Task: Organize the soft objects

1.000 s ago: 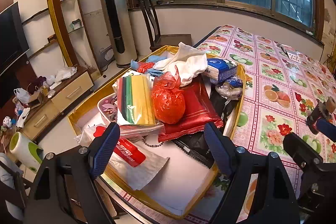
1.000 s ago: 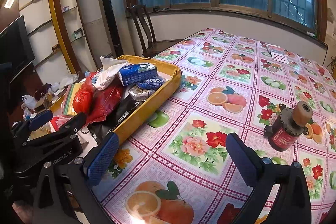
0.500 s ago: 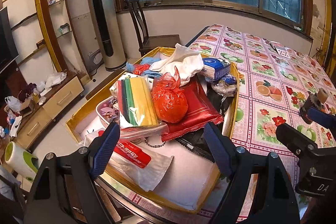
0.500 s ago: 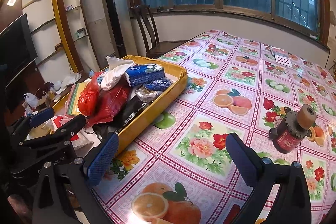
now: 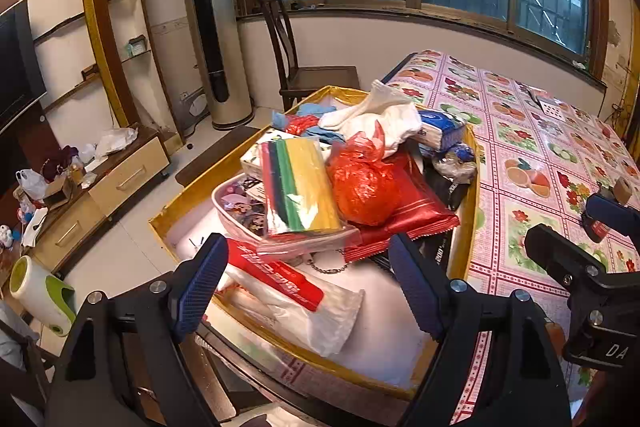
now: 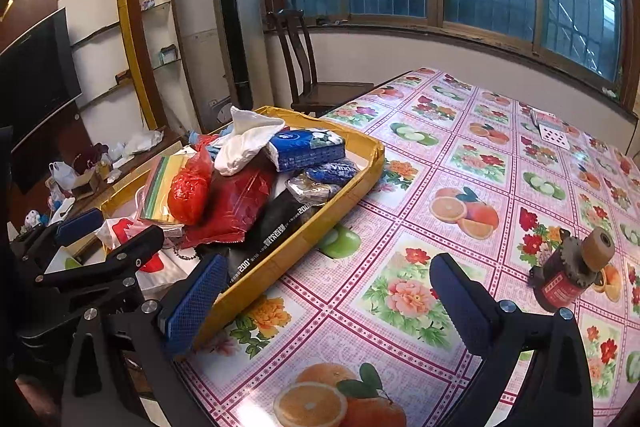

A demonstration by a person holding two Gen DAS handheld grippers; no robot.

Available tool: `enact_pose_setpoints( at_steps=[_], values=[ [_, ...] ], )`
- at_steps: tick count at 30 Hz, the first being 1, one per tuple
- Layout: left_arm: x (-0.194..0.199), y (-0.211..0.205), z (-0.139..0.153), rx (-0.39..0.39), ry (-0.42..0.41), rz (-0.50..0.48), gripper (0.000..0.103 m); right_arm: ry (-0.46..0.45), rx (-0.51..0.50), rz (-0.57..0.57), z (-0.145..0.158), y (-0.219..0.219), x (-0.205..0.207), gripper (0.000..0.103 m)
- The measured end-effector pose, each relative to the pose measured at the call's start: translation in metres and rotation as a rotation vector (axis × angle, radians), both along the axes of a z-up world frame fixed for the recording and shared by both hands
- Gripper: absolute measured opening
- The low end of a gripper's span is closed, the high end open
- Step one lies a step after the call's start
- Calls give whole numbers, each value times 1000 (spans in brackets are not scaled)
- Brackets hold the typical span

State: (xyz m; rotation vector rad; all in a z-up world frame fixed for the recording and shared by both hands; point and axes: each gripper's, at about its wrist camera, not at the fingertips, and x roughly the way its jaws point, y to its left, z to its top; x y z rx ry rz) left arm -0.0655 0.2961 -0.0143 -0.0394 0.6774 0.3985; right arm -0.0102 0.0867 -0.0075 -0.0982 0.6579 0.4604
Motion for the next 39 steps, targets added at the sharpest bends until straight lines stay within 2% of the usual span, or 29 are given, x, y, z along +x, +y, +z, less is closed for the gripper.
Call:
enact_pose_setpoints(
  at_steps=[7, 11, 16, 24, 27, 39],
  values=[
    [2, 17, -1, 1, -1, 68, 83, -34, -21, -18, 6, 33, 9, 103],
    [4, 37, -2, -49, 0, 98, 83, -49, -30, -13, 7, 49, 13, 103],
    [5, 47, -2, -27, -3, 147, 83, -53, -39, 5, 5, 65, 17, 103],
    [4, 50, -3, -7, -13, 163, 83, -47, -41, 11, 1, 71, 20, 103],
    [4, 52, -3, -33, -13, 159, 83, -39, -31, 7, 0, 70, 20, 103],
    [5, 56, -4, -30, -10, 178, 83, -38, -31, 13, -2, 73, 18, 103]
  ],
)
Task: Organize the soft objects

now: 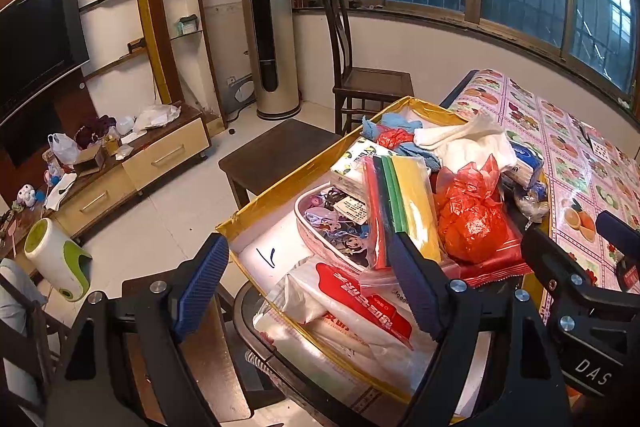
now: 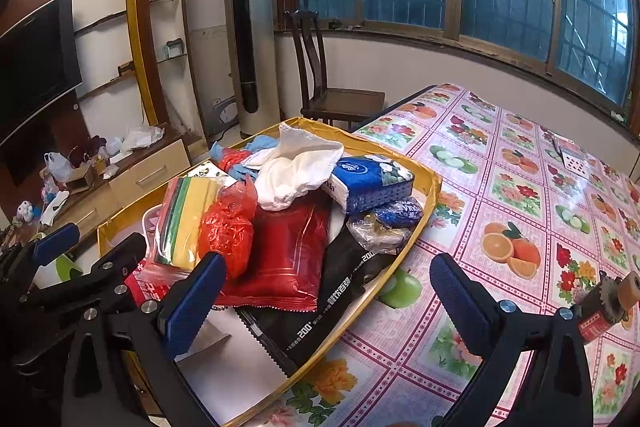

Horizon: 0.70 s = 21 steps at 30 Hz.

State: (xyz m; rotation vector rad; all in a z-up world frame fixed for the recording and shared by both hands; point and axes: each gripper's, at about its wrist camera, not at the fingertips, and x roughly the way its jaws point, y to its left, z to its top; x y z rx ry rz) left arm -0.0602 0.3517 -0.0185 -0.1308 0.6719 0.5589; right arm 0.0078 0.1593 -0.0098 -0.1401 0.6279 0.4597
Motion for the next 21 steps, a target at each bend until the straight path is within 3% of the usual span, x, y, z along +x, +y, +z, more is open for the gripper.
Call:
enact_pose_setpoints(
  at_steps=[21],
  values=[
    [-2, -5, 3, -5, -3, -35, 83, 1, 15, 0, 0, -5, -2, 103]
  ],
)
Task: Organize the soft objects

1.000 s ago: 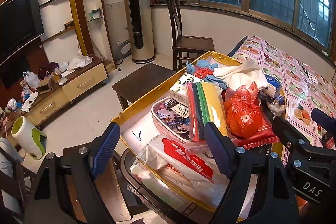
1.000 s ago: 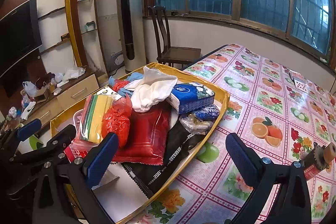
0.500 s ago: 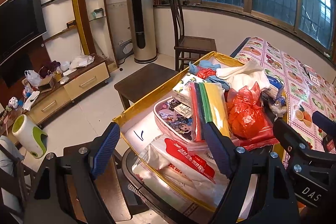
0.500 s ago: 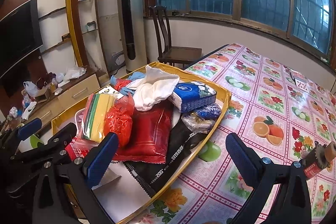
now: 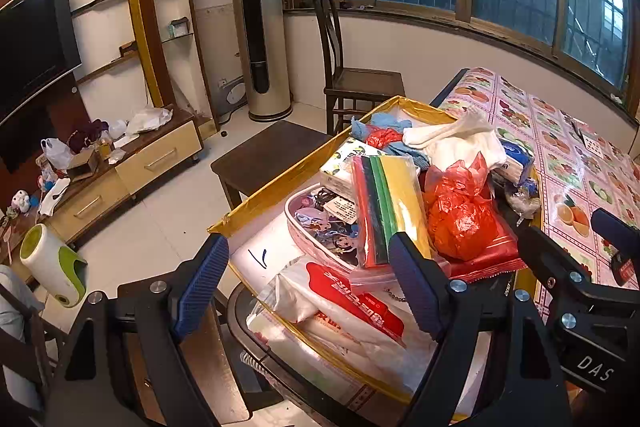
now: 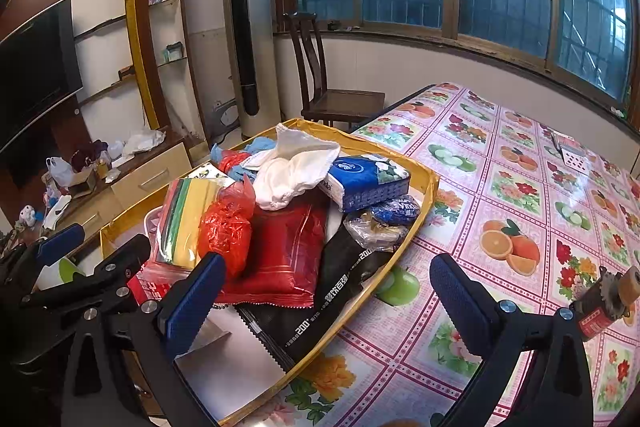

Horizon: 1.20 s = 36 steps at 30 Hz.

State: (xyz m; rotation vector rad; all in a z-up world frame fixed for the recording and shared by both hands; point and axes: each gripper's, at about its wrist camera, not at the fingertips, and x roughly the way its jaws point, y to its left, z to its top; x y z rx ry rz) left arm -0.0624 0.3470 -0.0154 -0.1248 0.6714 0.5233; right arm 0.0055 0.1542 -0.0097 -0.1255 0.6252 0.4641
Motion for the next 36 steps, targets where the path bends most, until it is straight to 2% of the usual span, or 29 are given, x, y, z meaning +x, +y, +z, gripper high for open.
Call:
enact_pose_setpoints(
  at_steps=[3, 7, 11, 15, 20, 27, 30, 36],
  values=[
    [0, 0, 0, -2, 2, -8, 83, 3, 4, 2, -1, -1, 0, 103],
    [0, 5, 0, -69, -21, -55, 83, 7, 15, -2, -1, -4, 0, 103],
    [-2, 0, 4, -19, -41, -56, 83, 4, 26, 2, 1, -5, 0, 103],
    [5, -3, 2, 2, -12, -78, 83, -13, 28, 0, 4, -6, -2, 103],
    [8, 1, -1, -70, 7, -114, 83, -1, 37, -4, 3, -9, 1, 103],
    [11, 2, 2, -80, 15, -126, 83, 2, 42, 2, 1, -8, 0, 103],
    [13, 1, 4, -52, 20, -130, 83, 3, 48, 2, 1, -9, 0, 103],
    [16, 4, 2, -80, 35, -130, 85, 3, 53, 1, 1, -10, -1, 103]
  ],
)
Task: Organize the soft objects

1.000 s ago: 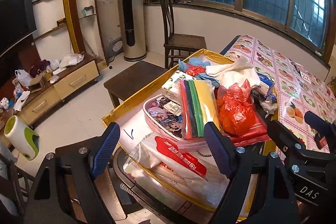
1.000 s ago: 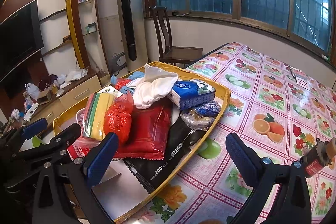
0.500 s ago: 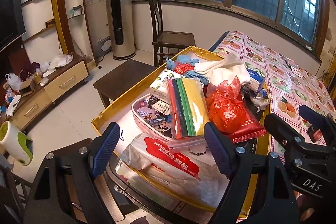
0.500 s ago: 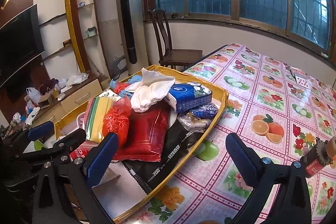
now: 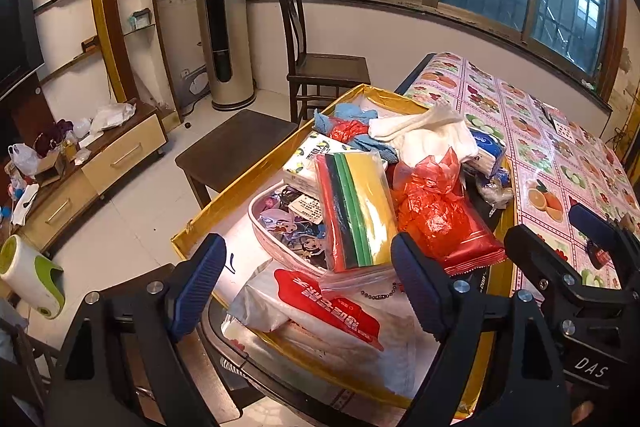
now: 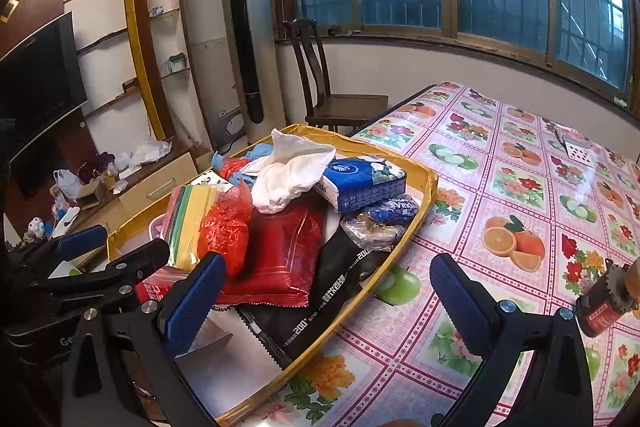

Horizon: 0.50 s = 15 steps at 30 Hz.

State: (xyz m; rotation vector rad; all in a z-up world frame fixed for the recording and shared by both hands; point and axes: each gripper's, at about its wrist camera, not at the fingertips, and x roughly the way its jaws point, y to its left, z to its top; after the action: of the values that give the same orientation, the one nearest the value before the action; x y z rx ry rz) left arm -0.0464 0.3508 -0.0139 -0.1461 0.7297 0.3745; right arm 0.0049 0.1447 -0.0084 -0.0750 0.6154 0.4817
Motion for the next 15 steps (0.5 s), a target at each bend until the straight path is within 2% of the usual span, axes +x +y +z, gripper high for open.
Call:
enact_pose_setpoints(
  at_steps=[6, 12, 15],
  values=[
    [-2, 4, 1, -12, -21, -2, 86, -1, 2, -2, 0, -1, 0, 103],
    [-9, 0, 6, 45, -64, 7, 100, 4, 10, -4, 0, -2, 0, 103],
    [-9, 2, 6, 43, -66, 13, 102, -1, 15, -7, 1, -4, -2, 103]
  ],
)
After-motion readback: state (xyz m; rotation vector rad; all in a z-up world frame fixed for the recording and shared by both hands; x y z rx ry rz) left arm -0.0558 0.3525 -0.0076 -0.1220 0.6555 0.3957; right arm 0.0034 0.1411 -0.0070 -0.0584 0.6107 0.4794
